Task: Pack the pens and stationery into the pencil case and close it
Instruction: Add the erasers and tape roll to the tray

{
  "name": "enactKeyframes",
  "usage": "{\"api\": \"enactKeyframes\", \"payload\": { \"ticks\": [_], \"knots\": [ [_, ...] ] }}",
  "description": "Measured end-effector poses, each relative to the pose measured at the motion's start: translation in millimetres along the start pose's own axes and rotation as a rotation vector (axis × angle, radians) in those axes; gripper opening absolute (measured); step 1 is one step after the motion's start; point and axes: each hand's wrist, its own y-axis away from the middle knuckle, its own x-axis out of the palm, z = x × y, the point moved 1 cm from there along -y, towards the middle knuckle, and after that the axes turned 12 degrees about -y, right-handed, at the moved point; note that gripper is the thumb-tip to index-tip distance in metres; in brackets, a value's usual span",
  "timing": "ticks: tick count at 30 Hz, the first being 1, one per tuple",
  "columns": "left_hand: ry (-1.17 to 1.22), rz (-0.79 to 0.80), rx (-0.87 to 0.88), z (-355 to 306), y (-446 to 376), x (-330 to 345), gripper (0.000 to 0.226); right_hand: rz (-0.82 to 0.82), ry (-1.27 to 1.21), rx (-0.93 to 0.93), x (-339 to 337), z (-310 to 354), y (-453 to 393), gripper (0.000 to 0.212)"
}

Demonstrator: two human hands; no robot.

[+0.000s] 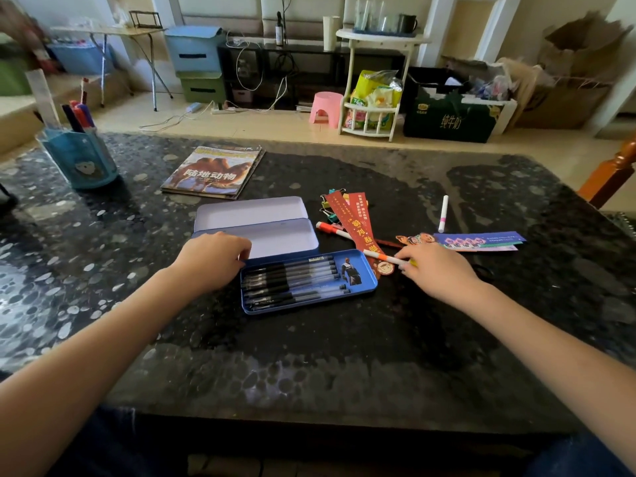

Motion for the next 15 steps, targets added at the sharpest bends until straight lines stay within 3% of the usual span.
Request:
{"api": "enactKeyframes", "payload": {
  "ticks": [5, 10, 15],
  "knots": [
    [0.005, 0.031, -0.001, -3.3, -1.5, -4.4, 0.014, -0.059, -0.056, 0.005, -1.0, -5.8, -4.4, 0.016],
    [0.016, -0.044, 0.032, -11.0, -2.4, -3.0, 0.020, -0.165, -0.283, 0.038, -30.4, -23.5, -15.7, 0.014],
    [-0.001, -0.136, 0.072, -30.5, 1.4, -3.5, 0.028, 0.128, -0.202, 0.053, -46.8, -42.5, -13.8, 0.015]
  ]
}}
